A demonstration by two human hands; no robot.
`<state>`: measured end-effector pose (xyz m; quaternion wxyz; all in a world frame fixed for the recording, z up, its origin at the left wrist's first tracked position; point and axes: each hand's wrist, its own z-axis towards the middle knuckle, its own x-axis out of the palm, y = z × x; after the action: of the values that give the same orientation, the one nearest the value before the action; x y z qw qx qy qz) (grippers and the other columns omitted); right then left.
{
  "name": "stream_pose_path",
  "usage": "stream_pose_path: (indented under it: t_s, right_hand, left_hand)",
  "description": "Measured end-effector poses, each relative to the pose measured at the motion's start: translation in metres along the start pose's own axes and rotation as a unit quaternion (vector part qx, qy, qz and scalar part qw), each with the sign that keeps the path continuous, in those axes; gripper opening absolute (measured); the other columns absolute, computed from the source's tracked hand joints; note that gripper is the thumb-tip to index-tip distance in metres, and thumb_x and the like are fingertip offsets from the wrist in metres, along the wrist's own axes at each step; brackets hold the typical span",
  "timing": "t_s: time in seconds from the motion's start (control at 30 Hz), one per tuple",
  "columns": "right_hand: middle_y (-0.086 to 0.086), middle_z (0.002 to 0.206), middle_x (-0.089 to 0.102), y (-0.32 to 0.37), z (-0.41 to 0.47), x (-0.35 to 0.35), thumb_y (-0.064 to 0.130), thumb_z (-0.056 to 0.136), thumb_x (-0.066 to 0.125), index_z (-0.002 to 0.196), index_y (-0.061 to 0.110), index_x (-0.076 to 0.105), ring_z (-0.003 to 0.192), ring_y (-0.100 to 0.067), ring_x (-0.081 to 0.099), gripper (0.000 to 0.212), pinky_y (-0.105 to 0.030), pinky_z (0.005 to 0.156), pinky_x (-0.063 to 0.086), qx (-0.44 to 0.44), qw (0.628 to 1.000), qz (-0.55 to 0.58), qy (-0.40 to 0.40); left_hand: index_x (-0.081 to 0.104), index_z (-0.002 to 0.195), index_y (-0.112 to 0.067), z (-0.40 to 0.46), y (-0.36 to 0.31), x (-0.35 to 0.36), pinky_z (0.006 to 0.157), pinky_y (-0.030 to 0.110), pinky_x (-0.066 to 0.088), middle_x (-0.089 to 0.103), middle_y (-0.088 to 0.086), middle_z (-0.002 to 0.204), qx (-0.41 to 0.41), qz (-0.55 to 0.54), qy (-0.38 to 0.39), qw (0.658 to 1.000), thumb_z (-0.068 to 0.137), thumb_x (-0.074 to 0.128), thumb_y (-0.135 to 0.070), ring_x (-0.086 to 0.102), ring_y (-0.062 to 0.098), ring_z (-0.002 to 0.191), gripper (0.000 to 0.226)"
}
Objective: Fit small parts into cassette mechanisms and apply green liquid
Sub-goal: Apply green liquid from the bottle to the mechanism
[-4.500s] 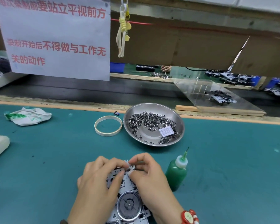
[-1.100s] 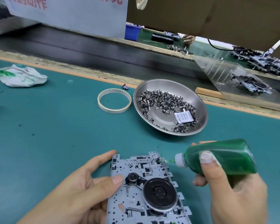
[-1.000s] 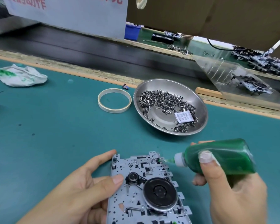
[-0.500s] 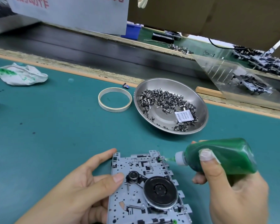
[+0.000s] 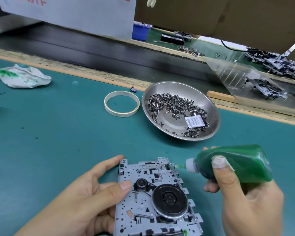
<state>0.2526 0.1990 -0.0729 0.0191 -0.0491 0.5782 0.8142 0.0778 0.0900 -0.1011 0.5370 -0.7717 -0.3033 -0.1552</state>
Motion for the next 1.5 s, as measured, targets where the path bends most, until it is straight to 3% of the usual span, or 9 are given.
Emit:
stream_pose_path:
  t_s: [0.2, 0.33, 0.43, 0.57, 0.73, 1.13, 1.23, 1.4, 1.5]
  right_hand:
    - [0.0, 0.064, 0.071, -0.0011, -0.0001, -0.0007, 0.078, 0.055, 0.062, 0.08, 0.008, 0.065, 0.038, -0.012, 0.055, 0.074, -0.027, 0.049, 0.049, -0.003, 1.0, -0.009, -0.003]
    - [0.008, 0.064, 0.071, -0.0028, 0.0014, -0.0019, 0.055, 0.06, 0.063, 0.078, 0.006, 0.063, 0.036, -0.009, 0.052, 0.053, -0.021, 0.047, 0.047, -0.014, 1.0, -0.001, -0.01]
    - [0.008, 0.066, 0.072, -0.0009, 0.0006, -0.0002, 0.065, 0.057, 0.066, 0.08, 0.005, 0.063, 0.036, -0.008, 0.052, 0.064, -0.018, 0.047, 0.047, -0.008, 1.0, 0.009, -0.003]
    - [0.011, 0.065, 0.071, -0.0012, 0.0006, 0.0003, 0.052, 0.061, 0.062, 0.078, 0.006, 0.063, 0.036, -0.009, 0.052, 0.05, -0.016, 0.047, 0.047, -0.013, 1.0, 0.007, 0.0]
    - [0.006, 0.065, 0.072, -0.0007, 0.0011, -0.0013, 0.051, 0.063, 0.06, 0.08, 0.001, 0.061, 0.036, -0.009, 0.05, 0.053, -0.015, 0.047, 0.046, -0.011, 1.0, 0.02, 0.001]
    - [0.002, 0.061, 0.071, 0.0018, 0.0012, 0.0007, 0.04, 0.063, 0.071, 0.079, -0.002, 0.062, 0.035, -0.008, 0.048, 0.047, -0.013, 0.044, 0.044, 0.001, 0.999, 0.036, 0.019]
    - [0.002, 0.062, 0.071, 0.0027, 0.0006, 0.0003, 0.046, 0.06, 0.068, 0.081, -0.003, 0.062, 0.035, -0.008, 0.048, 0.054, -0.013, 0.045, 0.044, -0.002, 0.999, 0.033, 0.028]
    - [0.003, 0.062, 0.072, 0.0032, 0.0012, 0.0002, 0.046, 0.061, 0.07, 0.081, -0.001, 0.062, 0.037, -0.008, 0.05, 0.052, -0.014, 0.044, 0.045, -0.003, 0.999, 0.026, 0.031]
    - [0.004, 0.063, 0.072, 0.0033, 0.0007, 0.0011, 0.05, 0.061, 0.061, 0.081, 0.001, 0.062, 0.037, -0.008, 0.05, 0.053, -0.014, 0.044, 0.045, -0.004, 0.999, 0.028, 0.025]
  left_hand:
    - [0.062, 0.096, -0.047, 0.0003, 0.0002, 0.0008, 0.05, 0.041, 0.055, 0.068, 0.026, 0.101, 0.003, -0.006, 0.004, 1.0, 0.018, 0.094, -0.02, 0.047, 0.047, 0.099, 0.088]
    - [0.063, 0.095, -0.047, 0.0005, 0.0004, 0.0002, 0.049, 0.042, 0.055, 0.067, 0.027, 0.101, 0.009, -0.01, 0.008, 1.0, 0.011, 0.095, -0.025, 0.046, 0.049, 0.1, 0.092]
    - [0.062, 0.098, -0.047, 0.0008, -0.0003, 0.0005, 0.05, 0.043, 0.054, 0.067, 0.027, 0.101, 0.01, -0.009, 0.014, 1.0, 0.011, 0.095, -0.026, 0.048, 0.05, 0.098, 0.095]
    - [0.061, 0.096, -0.048, 0.0008, -0.0007, -0.0006, 0.044, 0.041, 0.053, 0.067, 0.028, 0.1, 0.006, -0.008, 0.008, 1.0, 0.009, 0.095, -0.024, 0.061, 0.04, 0.066, 0.096]
    - [0.06, 0.1, -0.047, 0.0005, -0.0012, 0.0011, 0.049, 0.043, 0.055, 0.067, 0.028, 0.101, 0.007, -0.008, 0.011, 1.0, 0.009, 0.095, -0.024, 0.049, 0.049, 0.096, 0.099]
    - [0.059, 0.102, -0.046, -0.0001, -0.0023, -0.0001, 0.046, 0.039, 0.054, 0.067, 0.027, 0.101, 0.003, -0.003, 0.009, 1.0, 0.008, 0.094, -0.025, 0.049, 0.045, 0.092, 0.103]
    - [0.06, 0.101, -0.046, 0.0019, -0.0018, 0.0015, 0.046, 0.039, 0.054, 0.067, 0.027, 0.1, 0.005, -0.001, 0.011, 1.0, 0.008, 0.094, -0.025, 0.051, 0.045, 0.09, 0.102]
    - [0.065, 0.095, -0.044, 0.0024, -0.0016, 0.0028, 0.043, 0.038, 0.053, 0.067, 0.03, 0.099, 0.004, -0.014, 0.008, 1.0, 0.008, 0.094, -0.022, 0.061, 0.035, 0.058, 0.094]
    - [0.065, 0.092, -0.045, 0.0016, -0.0023, 0.0035, 0.043, 0.038, 0.053, 0.067, 0.029, 0.1, 0.002, -0.023, 0.006, 1.0, 0.008, 0.094, -0.022, 0.061, 0.033, 0.056, 0.091]
